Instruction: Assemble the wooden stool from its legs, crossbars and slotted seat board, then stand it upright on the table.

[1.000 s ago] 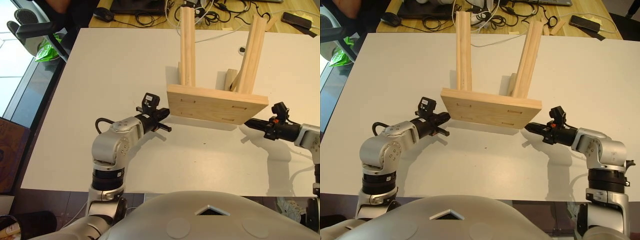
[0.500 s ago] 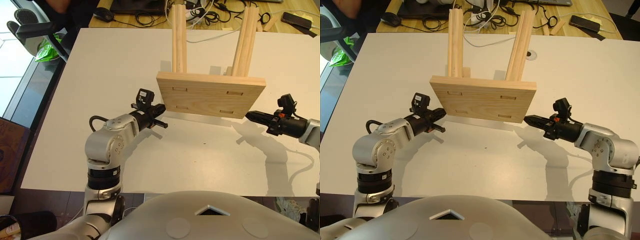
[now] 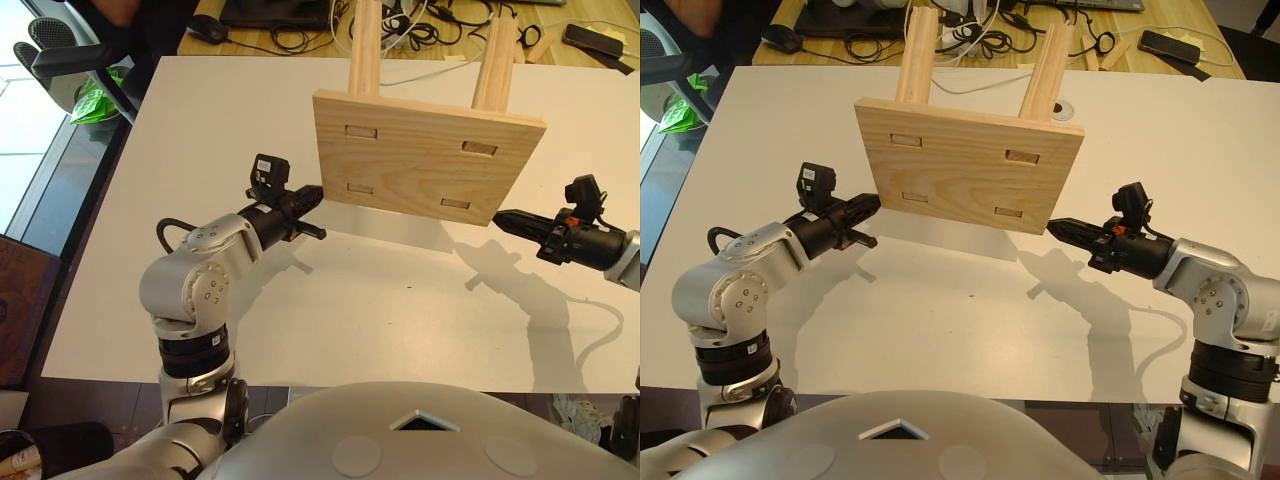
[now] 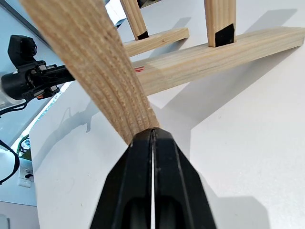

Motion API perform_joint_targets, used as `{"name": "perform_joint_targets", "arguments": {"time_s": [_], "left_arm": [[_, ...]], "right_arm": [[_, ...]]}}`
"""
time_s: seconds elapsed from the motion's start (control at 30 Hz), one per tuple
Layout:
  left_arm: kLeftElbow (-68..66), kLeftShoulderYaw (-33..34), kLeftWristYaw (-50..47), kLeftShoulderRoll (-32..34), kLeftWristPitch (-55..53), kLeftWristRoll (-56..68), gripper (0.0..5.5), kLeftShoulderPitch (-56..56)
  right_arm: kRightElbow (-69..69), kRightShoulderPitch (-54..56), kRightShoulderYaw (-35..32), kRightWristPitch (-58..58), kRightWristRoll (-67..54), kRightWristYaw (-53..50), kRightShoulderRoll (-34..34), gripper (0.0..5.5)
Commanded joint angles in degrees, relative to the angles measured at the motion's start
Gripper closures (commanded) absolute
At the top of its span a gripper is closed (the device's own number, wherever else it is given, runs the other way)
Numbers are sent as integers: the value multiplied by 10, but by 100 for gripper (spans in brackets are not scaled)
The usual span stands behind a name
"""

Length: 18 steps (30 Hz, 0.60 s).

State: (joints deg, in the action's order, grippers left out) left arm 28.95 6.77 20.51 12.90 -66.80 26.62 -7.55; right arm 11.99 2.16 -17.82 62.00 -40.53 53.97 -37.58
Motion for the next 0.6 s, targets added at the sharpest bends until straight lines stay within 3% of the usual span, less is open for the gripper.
{"name": "perform_joint_targets", "arguments": {"time_s": [0.03, 0.6], "left_arm": [[30, -12, 34, -34, -14, 77, 548, -32], [46, 56, 33, -43, -51, 157, 548, -96]], "right_arm": [[40, 38, 8, 11, -64, 7, 18, 550], [81, 94, -32, 67, -159, -55, 38, 550]]}}
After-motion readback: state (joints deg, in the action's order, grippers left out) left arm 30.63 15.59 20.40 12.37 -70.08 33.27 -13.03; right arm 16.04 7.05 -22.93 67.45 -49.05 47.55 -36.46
